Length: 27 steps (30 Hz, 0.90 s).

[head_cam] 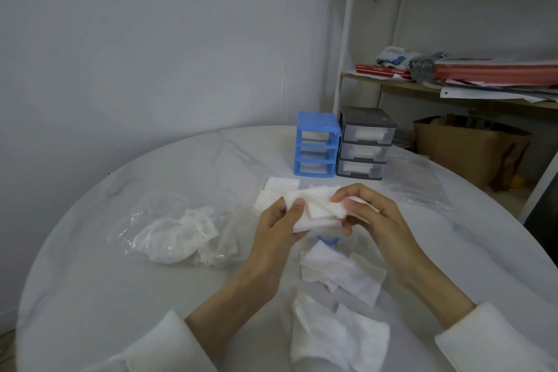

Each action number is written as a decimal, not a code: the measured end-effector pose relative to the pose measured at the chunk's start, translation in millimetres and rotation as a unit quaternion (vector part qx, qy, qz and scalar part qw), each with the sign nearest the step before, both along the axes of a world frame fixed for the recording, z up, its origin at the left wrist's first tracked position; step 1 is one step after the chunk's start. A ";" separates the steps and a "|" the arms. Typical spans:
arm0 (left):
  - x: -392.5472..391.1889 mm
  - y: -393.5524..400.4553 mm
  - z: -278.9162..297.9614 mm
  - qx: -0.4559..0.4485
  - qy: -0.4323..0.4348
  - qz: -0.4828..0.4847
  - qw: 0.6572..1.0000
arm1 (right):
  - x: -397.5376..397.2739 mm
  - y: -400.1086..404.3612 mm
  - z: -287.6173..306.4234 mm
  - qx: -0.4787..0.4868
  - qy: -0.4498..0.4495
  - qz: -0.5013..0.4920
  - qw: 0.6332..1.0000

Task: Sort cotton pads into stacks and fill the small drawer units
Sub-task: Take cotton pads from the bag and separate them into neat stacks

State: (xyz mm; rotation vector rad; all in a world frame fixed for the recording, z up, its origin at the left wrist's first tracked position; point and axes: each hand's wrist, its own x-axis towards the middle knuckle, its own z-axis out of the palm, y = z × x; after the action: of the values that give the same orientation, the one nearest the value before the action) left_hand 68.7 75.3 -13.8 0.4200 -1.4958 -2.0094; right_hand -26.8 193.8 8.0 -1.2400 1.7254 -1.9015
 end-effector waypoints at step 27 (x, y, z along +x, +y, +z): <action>1.4 -0.1 -1.8 -0.009 -0.043 -0.008 0.999 | -6.9 1.0 -9.2 0.056 0.138 -0.105 0.983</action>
State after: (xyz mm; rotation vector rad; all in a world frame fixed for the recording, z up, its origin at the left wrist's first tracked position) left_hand 70.1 75.2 -15.6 0.4955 -1.5723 -2.0120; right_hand -33.7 194.8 -1.2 -1.3785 2.1515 -1.7783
